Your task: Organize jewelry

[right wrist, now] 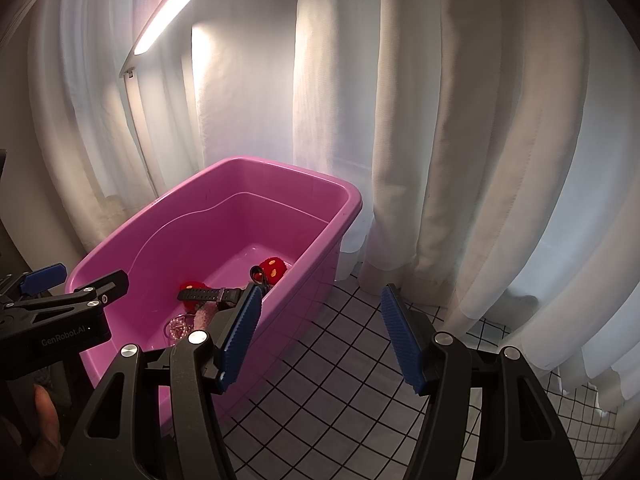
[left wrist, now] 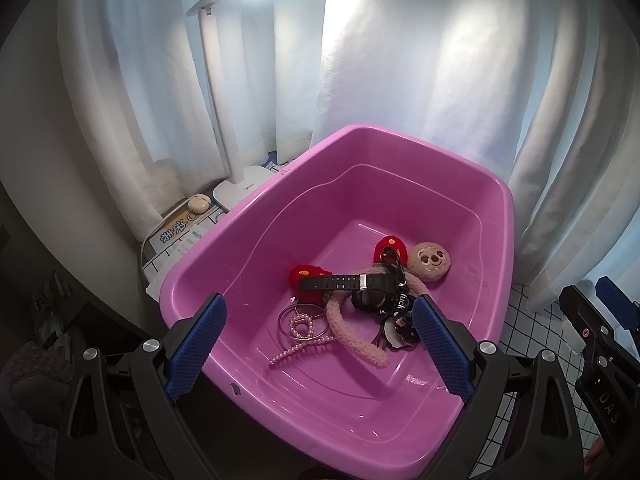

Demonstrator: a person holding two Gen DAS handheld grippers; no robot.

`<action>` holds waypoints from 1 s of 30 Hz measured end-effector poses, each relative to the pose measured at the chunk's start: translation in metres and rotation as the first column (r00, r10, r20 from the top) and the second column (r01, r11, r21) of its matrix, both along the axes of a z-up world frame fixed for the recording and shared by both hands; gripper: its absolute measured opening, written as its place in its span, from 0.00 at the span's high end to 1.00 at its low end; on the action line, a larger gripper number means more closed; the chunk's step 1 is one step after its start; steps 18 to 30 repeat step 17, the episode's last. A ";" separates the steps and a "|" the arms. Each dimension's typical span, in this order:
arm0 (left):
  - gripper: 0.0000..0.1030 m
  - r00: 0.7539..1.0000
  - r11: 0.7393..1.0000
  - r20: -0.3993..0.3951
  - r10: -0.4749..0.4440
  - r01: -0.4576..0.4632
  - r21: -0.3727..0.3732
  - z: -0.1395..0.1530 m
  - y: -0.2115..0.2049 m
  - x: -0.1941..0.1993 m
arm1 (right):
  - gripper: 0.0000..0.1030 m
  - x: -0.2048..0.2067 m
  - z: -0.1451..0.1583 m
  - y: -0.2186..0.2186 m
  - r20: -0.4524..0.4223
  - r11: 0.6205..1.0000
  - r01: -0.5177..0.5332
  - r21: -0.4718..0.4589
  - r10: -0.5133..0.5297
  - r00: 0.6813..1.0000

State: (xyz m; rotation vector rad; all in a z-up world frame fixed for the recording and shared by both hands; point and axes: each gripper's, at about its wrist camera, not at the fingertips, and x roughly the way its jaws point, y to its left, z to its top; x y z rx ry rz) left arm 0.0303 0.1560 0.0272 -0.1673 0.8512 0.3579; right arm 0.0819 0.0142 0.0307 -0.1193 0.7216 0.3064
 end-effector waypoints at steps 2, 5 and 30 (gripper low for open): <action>0.10 1.000 1.000 0.001 -0.002 0.002 -0.002 -0.001 0.000 0.000 | 0.42 0.000 0.000 0.000 -0.001 1.000 0.000 0.001 0.000 1.000; 0.10 1.000 1.000 0.001 0.001 -0.001 0.001 -0.001 -0.002 -0.001 | 0.42 0.000 0.000 0.000 -0.001 1.000 0.000 0.001 0.000 1.000; 0.11 1.000 1.000 -0.003 -0.005 0.005 0.000 -0.003 -0.003 0.002 | 0.42 0.000 -0.003 0.000 -0.006 1.000 -0.003 0.002 0.003 1.000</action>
